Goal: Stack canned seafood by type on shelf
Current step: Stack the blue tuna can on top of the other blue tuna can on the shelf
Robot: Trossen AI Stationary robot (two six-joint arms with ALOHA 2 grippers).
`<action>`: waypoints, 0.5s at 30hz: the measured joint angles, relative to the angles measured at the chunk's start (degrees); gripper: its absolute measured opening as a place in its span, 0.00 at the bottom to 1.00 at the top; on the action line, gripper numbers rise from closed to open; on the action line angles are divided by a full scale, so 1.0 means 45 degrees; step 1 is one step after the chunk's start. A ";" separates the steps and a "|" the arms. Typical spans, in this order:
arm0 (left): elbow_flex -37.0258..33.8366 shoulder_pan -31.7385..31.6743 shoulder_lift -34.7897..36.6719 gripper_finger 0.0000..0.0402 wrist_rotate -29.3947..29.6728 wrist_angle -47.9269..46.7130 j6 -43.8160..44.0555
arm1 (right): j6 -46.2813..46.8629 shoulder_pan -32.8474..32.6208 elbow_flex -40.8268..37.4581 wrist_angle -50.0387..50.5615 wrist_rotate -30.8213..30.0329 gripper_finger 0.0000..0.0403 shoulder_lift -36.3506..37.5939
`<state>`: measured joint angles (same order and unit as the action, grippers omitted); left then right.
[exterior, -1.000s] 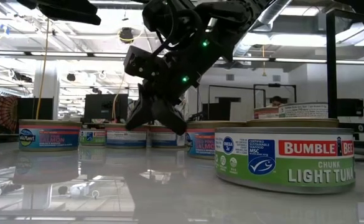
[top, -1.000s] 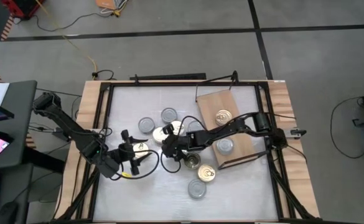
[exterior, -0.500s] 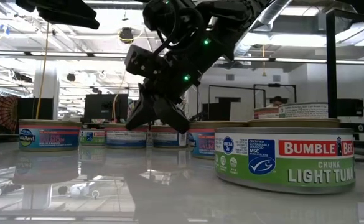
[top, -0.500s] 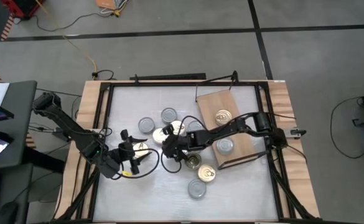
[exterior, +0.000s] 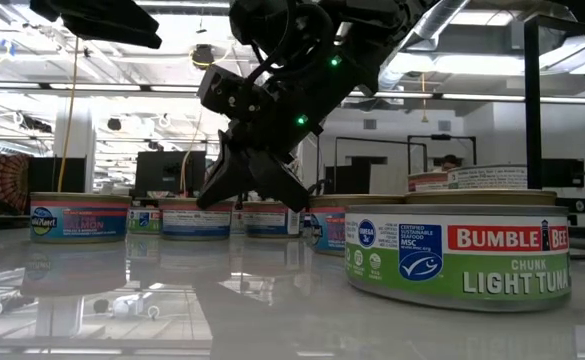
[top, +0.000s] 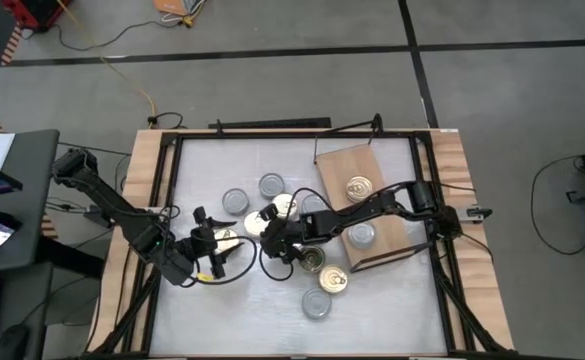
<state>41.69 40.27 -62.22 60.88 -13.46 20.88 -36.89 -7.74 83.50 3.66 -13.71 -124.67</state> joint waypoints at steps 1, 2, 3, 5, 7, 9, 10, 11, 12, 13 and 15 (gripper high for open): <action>0.0000 -0.0033 0.0000 0.62 -0.0009 0.0001 0.0000 | 0.0042 -0.0011 0.0032 0.0022 0.0046 0.06 -0.0003; 0.0000 -0.0053 0.0000 0.62 -0.0033 -0.0004 0.0005 | 0.0057 -0.0023 0.0056 0.0044 0.0084 0.07 -0.0008; 0.0000 -0.0058 0.0000 0.62 -0.0070 -0.0017 0.0055 | 0.0066 -0.0061 0.0082 0.0067 0.0087 0.07 -0.0010; -0.0005 -0.0057 0.0000 0.62 -0.0096 -0.0062 0.0171 | 0.0070 -0.0133 0.0140 0.0092 0.0096 0.07 -0.0022; -0.0005 -0.0057 0.0000 0.62 -0.0103 -0.0136 0.0318 | 0.0093 -0.0158 0.0197 0.0103 0.0129 0.07 -0.0031; -0.0005 -0.0057 0.0000 0.62 -0.0125 -0.0270 0.0508 | 0.0294 -0.0120 0.0285 0.0161 0.0173 0.07 -0.0037; -0.0005 -0.0057 0.0000 0.62 -0.0130 -0.0295 0.0552 | 0.0433 -0.0115 0.0342 0.0188 0.0199 0.07 -0.0039; -0.0005 -0.0057 0.0000 0.62 -0.0130 -0.0295 0.0599 | 0.0515 -0.0085 0.0410 0.0216 0.0208 0.08 -0.0047; -0.0005 -0.0057 0.0000 0.62 -0.0144 -0.0290 0.0640 | 0.0531 -0.0051 0.0508 0.0304 0.0208 0.09 -0.0052; -0.0005 -0.0057 0.0000 0.62 -0.0149 -0.0290 0.0661 | 0.0536 -0.0027 0.0627 0.0447 0.0208 0.10 -0.0061; -0.0005 -0.0057 0.0000 0.62 -0.0154 -0.0290 0.0661 | 0.0632 -0.0027 0.0973 0.0990 0.0208 0.14 -0.0084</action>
<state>41.67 40.01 -62.22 60.18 -14.76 23.86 -34.05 -7.86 87.88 8.12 -12.78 -125.05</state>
